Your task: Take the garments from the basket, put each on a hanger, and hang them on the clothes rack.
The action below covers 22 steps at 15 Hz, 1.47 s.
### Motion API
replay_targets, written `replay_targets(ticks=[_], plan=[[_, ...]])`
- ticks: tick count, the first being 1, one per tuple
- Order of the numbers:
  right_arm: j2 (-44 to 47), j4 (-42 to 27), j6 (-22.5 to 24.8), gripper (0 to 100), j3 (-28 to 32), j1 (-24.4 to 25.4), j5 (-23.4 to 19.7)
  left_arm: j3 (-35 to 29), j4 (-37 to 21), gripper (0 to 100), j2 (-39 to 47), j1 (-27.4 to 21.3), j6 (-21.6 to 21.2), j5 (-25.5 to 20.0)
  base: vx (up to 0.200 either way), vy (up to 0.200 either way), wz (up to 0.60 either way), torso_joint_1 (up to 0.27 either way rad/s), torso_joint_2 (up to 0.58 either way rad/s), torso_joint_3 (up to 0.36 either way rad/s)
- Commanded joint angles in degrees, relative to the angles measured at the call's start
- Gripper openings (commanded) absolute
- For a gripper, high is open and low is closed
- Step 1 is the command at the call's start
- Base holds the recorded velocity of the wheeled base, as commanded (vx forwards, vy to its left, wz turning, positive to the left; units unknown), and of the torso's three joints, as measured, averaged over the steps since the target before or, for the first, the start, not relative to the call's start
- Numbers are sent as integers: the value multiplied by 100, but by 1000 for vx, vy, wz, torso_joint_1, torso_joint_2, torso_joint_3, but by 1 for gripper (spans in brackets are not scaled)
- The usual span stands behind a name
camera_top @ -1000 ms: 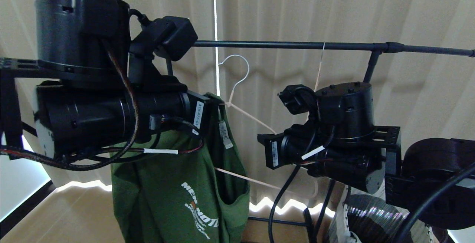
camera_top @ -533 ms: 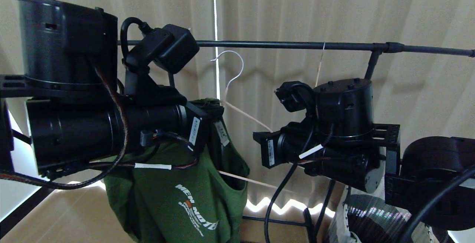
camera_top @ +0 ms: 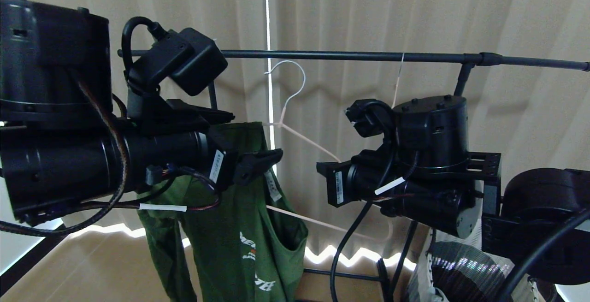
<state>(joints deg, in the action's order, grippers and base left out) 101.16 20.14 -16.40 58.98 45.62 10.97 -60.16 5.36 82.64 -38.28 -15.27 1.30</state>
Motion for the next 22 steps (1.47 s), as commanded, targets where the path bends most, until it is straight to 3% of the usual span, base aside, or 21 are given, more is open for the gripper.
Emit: replay_targets(ticks=[1, 6, 12, 16, 22], plan=[[-70, -1, -4, 0, -18, -62, 1, 75, 0, 100, -160, 66, -72, -7, 0, 0, 0, 0, 0, 0], [-483, 8, 163, 0, -449, -290, 10, 224, 176, 100, -345, 506, -599, -95, 0, 0, 0, 0, 0, 0], [-940, 25, 655, 0, -703, -378, 10, 523, 404, 100, -301, 585, -1223, -377, 0, 0, 0, 0, 0, 0], [-1054, 816, 1165, 0, -1257, -361, 1, 259, 404, 100, 86, 629, -1681, -438, 0, 0, 0, 0, 0, 0], [-1054, 1053, 1209, 0, -1477, -229, -7, 75, 413, 100, 235, 637, -1742, -429, 0, 0, 0, 0, 0, 0]])
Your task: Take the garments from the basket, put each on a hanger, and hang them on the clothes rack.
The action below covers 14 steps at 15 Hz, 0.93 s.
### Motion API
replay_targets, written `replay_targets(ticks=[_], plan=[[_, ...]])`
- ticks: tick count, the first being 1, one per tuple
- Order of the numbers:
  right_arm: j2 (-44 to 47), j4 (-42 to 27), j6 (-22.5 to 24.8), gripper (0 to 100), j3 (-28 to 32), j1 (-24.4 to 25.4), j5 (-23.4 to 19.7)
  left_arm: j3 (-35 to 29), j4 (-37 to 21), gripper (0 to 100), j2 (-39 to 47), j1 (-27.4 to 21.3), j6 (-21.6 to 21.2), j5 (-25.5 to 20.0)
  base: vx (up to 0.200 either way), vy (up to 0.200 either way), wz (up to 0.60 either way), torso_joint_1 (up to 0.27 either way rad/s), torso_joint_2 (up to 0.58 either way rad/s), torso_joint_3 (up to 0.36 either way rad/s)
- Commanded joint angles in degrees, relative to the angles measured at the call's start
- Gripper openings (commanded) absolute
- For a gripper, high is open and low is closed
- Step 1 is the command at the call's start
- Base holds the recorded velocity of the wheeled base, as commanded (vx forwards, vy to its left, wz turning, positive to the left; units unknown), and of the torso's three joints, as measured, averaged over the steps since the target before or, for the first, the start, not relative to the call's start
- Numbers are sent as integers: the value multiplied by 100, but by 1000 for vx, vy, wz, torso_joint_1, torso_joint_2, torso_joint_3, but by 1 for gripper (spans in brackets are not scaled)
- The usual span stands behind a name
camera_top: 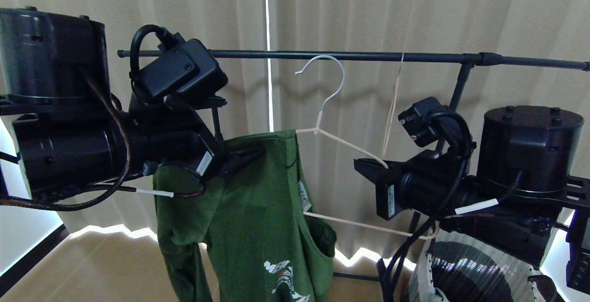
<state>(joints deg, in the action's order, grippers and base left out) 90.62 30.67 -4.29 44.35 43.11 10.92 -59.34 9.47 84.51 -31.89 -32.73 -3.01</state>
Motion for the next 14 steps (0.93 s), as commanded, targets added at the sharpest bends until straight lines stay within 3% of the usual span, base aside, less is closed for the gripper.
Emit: replay_targets(ticks=[1, 9, 10, 14], plan=[[-1, 0, -2, 0, -14, 84, -2, 11, 2, 100, 92, 7, 4, 2, 0, 0, 0, 0, 0, 0], [-203, -9, -2, 0, -32, 216, -222, 213, 107, 100, 57, 78, -23, -33, 0, 0, 0, 0, 0, 0], [-203, -9, -2, 0, -58, 216, -222, 248, 169, 0, 57, 78, -23, -94, 0, 0, 0, 0, 0, 0], [-212, 0, 7, 0, -102, 225, -222, 283, 266, 0, 66, 78, -23, -156, 0, 0, 0, 0, 0, 0]])
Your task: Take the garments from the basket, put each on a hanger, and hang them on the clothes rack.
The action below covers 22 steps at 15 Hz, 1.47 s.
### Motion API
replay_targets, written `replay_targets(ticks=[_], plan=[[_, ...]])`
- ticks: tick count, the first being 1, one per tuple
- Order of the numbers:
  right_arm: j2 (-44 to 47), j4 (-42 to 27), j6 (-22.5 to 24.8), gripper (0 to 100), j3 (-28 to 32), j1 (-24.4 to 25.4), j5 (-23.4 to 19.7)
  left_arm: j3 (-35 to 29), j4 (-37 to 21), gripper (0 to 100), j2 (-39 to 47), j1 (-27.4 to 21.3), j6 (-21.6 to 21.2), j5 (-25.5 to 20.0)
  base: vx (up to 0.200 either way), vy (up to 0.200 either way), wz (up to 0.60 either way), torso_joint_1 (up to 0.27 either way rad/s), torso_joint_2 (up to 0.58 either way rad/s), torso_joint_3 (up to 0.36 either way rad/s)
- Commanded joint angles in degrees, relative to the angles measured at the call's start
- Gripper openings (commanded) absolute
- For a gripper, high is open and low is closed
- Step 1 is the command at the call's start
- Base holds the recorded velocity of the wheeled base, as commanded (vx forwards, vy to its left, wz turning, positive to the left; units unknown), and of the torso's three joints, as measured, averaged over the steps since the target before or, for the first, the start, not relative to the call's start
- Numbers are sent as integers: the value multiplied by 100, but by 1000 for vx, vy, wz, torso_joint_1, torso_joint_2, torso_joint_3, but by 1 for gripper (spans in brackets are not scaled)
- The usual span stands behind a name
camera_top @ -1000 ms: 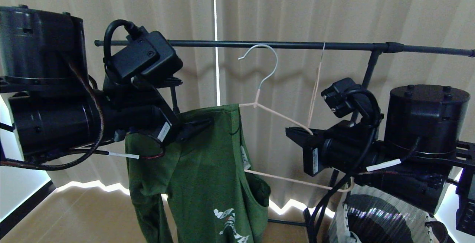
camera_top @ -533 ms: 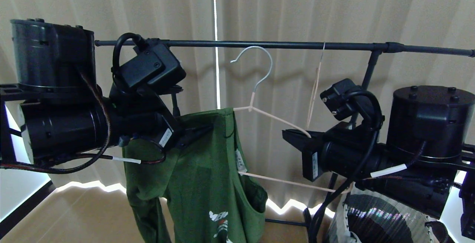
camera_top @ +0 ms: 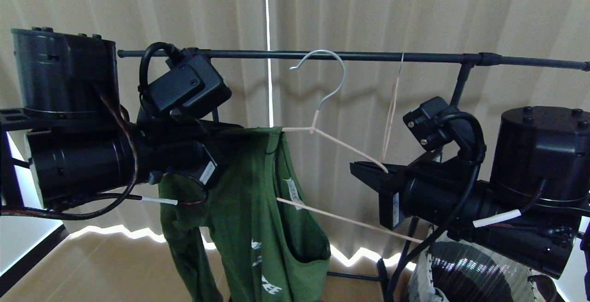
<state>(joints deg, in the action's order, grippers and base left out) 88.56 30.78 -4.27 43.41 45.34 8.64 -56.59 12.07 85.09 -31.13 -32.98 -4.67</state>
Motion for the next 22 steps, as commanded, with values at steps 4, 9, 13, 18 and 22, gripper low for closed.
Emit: replay_targets(ticks=[4, 9, 13, 18, 22], plan=[[3, -20, 14, 0, -8, 1, 6, 78, 15, 0, -1, 2, 10, 19, 0, 0, 0, 0, 0, 0], [20, -28, 22, 100, -8, -7, 15, 526, 929, 0, 25, 64, 28, 124, 0, 0, 0, 0, 0, 0], [56, -20, 22, 100, 1, -51, 32, 746, 982, 0, 25, 442, 371, 1275, 0, 0, 0, 0, 0, 0], [187, -11, 5, 100, -245, -42, 41, 772, 999, 0, -19, 582, 1188, 2216, 0, 0, 0, 0, 0, 0], [284, -2, -13, 100, -324, -16, 41, 746, 1272, 0, -168, 529, 1329, 2014, 0, 0, 0, 0, 0, 0]])
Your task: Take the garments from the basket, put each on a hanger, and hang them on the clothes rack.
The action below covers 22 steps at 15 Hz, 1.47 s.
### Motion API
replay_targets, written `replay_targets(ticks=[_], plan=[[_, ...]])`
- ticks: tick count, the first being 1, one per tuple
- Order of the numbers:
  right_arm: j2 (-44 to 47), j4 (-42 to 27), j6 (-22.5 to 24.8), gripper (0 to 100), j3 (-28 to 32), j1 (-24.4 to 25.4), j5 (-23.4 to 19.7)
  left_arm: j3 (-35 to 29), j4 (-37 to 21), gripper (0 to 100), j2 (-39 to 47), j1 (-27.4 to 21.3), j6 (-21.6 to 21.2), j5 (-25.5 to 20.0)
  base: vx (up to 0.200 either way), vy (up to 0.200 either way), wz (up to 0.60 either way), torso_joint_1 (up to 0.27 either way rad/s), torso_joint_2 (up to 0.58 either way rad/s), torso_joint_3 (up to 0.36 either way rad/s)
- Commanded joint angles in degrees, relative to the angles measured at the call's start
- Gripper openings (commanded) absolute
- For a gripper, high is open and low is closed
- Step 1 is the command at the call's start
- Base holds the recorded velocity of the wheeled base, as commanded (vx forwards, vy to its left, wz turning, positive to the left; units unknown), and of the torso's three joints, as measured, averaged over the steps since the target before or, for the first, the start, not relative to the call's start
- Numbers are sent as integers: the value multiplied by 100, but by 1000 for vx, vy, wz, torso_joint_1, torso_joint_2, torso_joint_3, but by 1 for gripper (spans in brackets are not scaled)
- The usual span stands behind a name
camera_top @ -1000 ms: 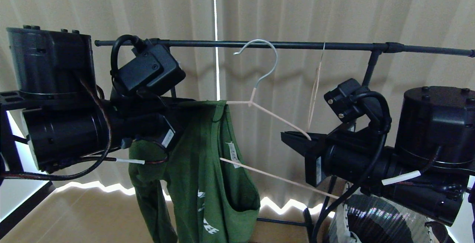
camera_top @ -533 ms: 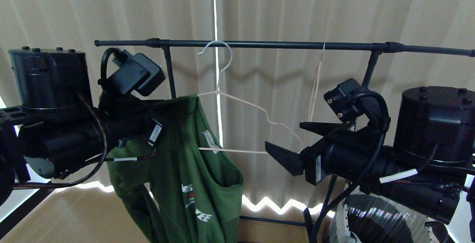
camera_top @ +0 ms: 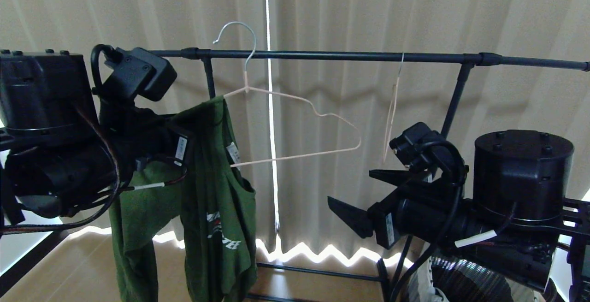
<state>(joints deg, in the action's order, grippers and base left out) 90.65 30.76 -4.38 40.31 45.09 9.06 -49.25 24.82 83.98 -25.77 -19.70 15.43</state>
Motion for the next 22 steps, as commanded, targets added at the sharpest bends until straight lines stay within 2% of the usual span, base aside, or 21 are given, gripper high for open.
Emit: replay_targets(ticks=[1, 3, 8, 18, 22], plan=[[155, 62, -2, 100, -6, 17, 8, 12, 322, 0, -57, -7, 10, -172, 0, 0, 0, 0, 0, 0], [304, 370, -2, 100, -15, 8, 26, -14, 577, 0, -84, -60, 19, -357, 0, 0, 0, 0, 0, 0], [735, 950, 25, 100, 3, -1, 43, -58, 603, 0, -295, -640, 221, -366, 0, 0, 0, 0, 0, 0], [1157, 1046, 25, 100, 425, 8, 43, 3, 603, 0, -426, -1158, 265, -366, 0, 0, 0, 0, 0, 0], [1192, 1038, 25, 100, 363, 254, 43, -6, 603, 0, -418, -1167, 274, -366, 0, 0, 0, 0, 0, 0]])
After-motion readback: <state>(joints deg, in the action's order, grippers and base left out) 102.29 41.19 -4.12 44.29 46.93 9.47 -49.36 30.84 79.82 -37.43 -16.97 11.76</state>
